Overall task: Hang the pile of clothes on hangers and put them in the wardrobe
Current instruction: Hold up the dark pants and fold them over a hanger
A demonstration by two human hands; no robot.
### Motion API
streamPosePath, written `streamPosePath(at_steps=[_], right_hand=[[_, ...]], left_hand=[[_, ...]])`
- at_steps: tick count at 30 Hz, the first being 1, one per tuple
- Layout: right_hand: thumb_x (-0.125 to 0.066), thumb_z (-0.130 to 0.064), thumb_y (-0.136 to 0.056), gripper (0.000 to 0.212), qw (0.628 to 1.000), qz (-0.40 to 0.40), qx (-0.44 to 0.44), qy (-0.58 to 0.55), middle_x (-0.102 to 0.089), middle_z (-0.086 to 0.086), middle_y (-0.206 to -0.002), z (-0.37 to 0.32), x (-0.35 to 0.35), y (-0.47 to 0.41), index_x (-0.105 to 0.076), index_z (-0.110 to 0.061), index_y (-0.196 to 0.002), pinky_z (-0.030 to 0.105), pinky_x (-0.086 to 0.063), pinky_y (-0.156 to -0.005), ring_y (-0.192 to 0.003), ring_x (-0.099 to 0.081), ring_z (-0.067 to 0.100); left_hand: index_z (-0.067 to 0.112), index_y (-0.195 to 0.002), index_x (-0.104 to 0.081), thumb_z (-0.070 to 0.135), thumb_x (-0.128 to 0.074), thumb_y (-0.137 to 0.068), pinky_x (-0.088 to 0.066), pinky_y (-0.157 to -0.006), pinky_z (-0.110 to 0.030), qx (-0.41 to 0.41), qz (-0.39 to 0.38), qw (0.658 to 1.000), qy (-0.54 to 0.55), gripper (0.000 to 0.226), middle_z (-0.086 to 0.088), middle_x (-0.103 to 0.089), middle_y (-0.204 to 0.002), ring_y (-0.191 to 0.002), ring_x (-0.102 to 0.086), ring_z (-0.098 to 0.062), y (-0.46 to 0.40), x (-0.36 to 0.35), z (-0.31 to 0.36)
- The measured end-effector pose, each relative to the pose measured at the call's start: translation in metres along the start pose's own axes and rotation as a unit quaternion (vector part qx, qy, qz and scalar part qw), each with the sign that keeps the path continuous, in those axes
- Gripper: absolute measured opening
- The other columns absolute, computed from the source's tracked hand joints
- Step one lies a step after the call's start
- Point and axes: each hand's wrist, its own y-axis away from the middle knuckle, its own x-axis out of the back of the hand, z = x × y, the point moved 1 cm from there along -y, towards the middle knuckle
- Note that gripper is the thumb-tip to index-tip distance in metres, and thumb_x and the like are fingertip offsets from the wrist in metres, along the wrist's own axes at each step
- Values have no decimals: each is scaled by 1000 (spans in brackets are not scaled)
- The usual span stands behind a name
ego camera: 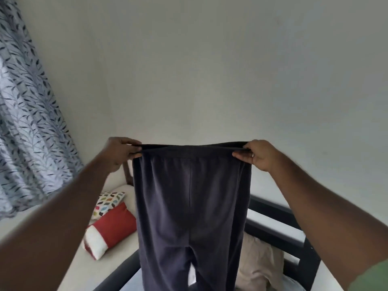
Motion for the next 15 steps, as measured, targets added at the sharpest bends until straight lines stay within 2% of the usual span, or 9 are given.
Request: streamPosePath(at_steps=[2,4,5,9,11,15], right_hand=[[-47,12,-98,14,999,30,21,-19,-64,26,-102,-8,13,-30,-57,6,-93,33,-62,-55,-79,-71,35],[-45,11,-99,16,996,40,63,-54,-63,27,-113,-27,26,-58,-59,4,-95,34,-63,-59,-81,-71,36],[-45,11,-99,17,993,37,86,-78,-62,27,-116,-41,31,-69,-60,3,-96,34,-63,-61,-83,-71,37],[-47,9,-99,20,969,14,179,-169,-64,26,-112,-100,43,-78,-66,2,-95,32,-62,-68,-97,-70,37],[-50,8,-99,19,957,4,218,-191,-67,24,-107,-124,43,-65,-68,2,-97,32,-61,-71,-99,-70,36],[-52,8,-97,17,948,-4,260,-184,-69,19,-97,-147,39,-14,-68,2,-98,33,-62,-75,-90,-73,30]], left_hand=[[1,-84,-68,-18,-64,-85,-60,-58,-22,-4,35,999,11,20,-19,-65,-89,-59,-71,-12,-31,-39,-14],[7,-89,-71,-12,-68,-86,-59,-49,-27,-14,62,998,13,19,-14,-71,-92,-68,-73,-15,-60,-76,-15],[10,-91,-72,-9,-70,-85,-60,-50,-28,-29,74,997,11,20,-12,-73,-93,-74,-73,-17,-74,-92,-10],[16,-85,-74,-13,-74,-78,-60,-75,-24,-128,90,985,71,30,-10,-73,-87,-70,-69,-12,-113,-133,35],[16,-84,-74,-12,-75,-78,-58,-75,-22,-158,87,979,91,29,-5,-72,-84,-70,-69,-11,-121,-139,59],[10,-90,-75,-10,-78,-77,-58,-77,-24,-180,70,977,91,23,-5,-72,-84,-73,-70,-14,-117,-127,94]])
